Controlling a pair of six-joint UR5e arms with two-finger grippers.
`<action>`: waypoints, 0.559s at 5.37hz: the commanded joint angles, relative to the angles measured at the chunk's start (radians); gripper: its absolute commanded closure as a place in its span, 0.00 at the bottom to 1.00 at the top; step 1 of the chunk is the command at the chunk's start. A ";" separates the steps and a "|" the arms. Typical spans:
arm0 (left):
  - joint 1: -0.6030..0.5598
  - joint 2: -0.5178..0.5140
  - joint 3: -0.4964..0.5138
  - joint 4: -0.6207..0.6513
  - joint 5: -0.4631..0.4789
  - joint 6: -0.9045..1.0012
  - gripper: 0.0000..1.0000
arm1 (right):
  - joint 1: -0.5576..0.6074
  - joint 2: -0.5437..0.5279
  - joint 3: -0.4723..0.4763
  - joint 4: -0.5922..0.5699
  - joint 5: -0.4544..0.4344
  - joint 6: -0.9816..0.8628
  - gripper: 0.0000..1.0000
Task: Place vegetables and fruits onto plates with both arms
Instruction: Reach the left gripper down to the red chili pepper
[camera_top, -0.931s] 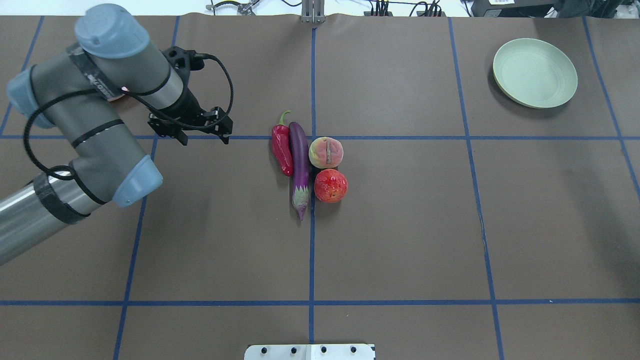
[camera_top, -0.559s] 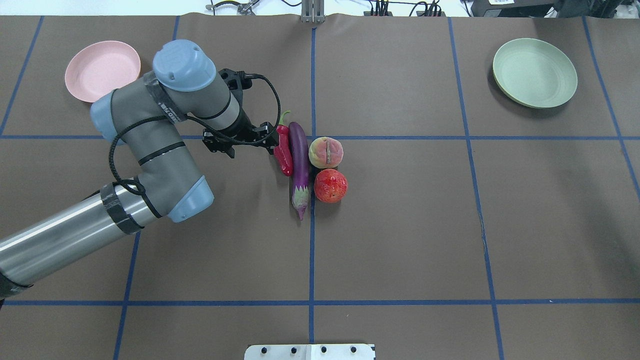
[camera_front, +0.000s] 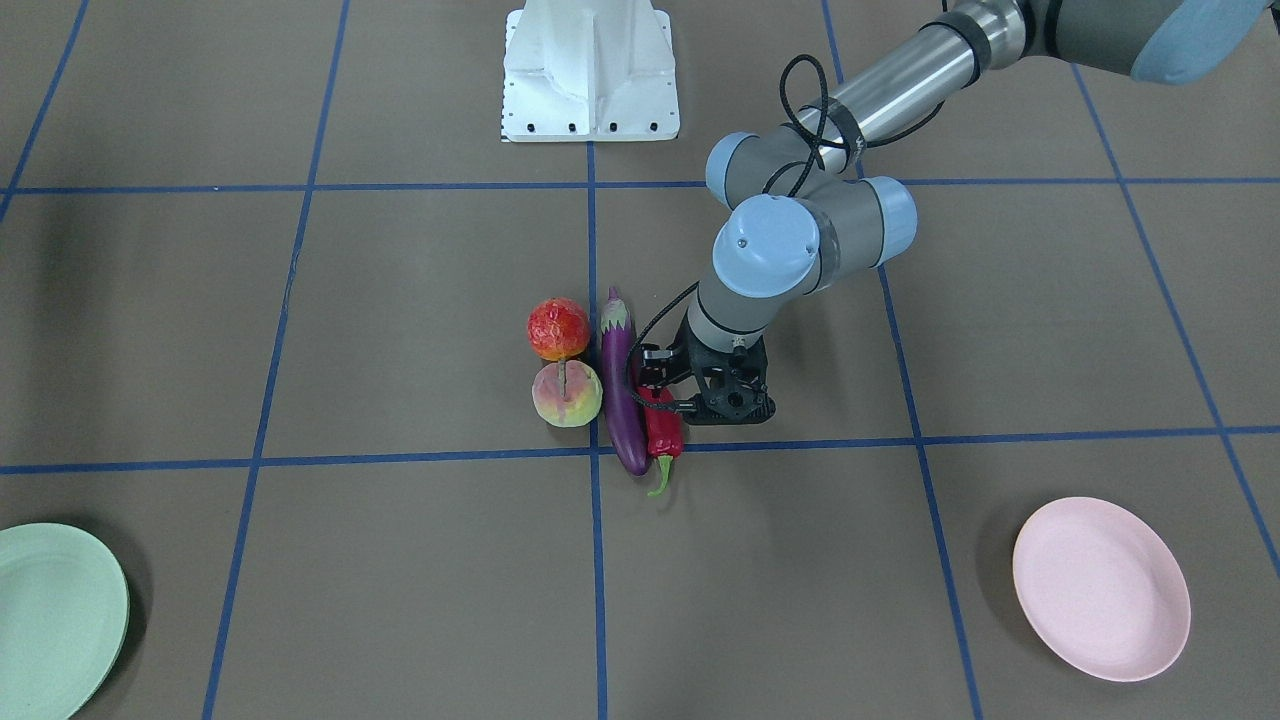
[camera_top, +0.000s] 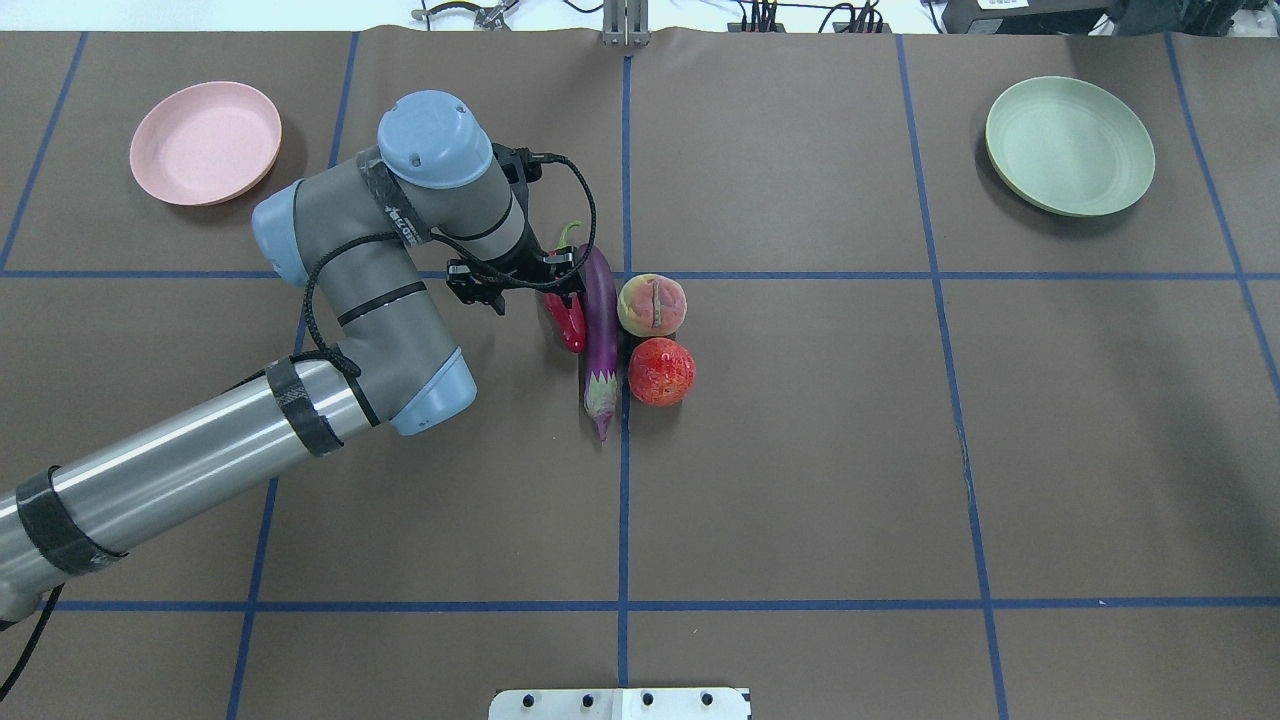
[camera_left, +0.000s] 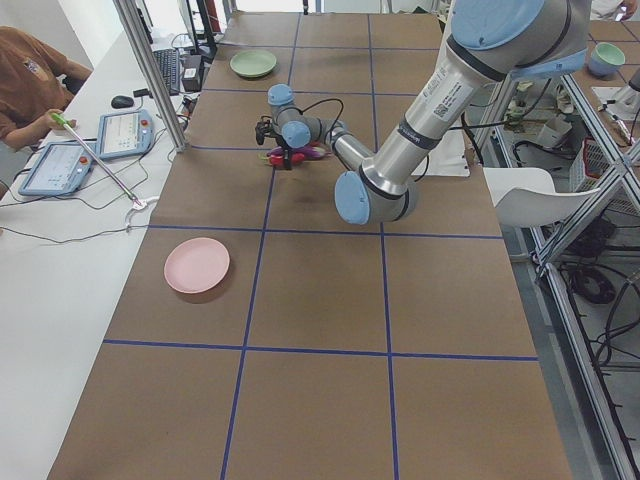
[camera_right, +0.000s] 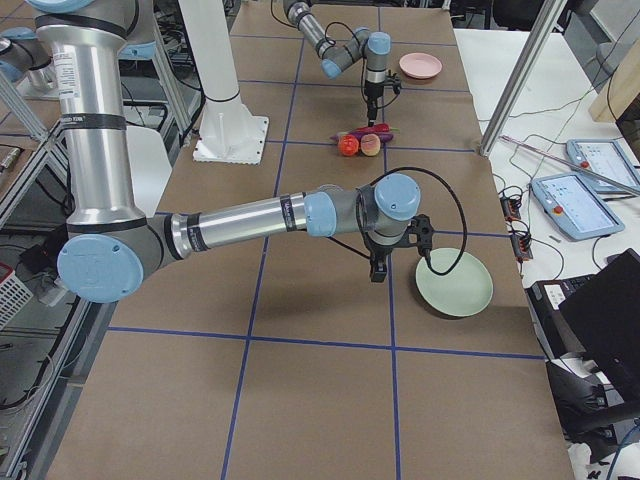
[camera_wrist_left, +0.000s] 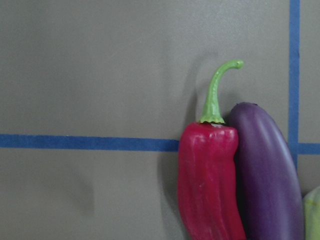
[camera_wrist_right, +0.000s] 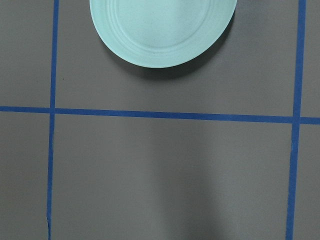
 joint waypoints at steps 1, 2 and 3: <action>0.000 -0.011 0.006 0.000 0.001 -0.001 0.32 | -0.001 0.002 -0.010 0.000 0.000 0.000 0.00; -0.003 -0.016 0.006 0.000 -0.001 -0.003 0.32 | -0.001 0.002 -0.012 -0.001 0.000 0.000 0.00; -0.001 -0.024 0.011 0.000 0.001 -0.003 0.32 | -0.001 0.002 -0.012 -0.001 0.000 0.000 0.00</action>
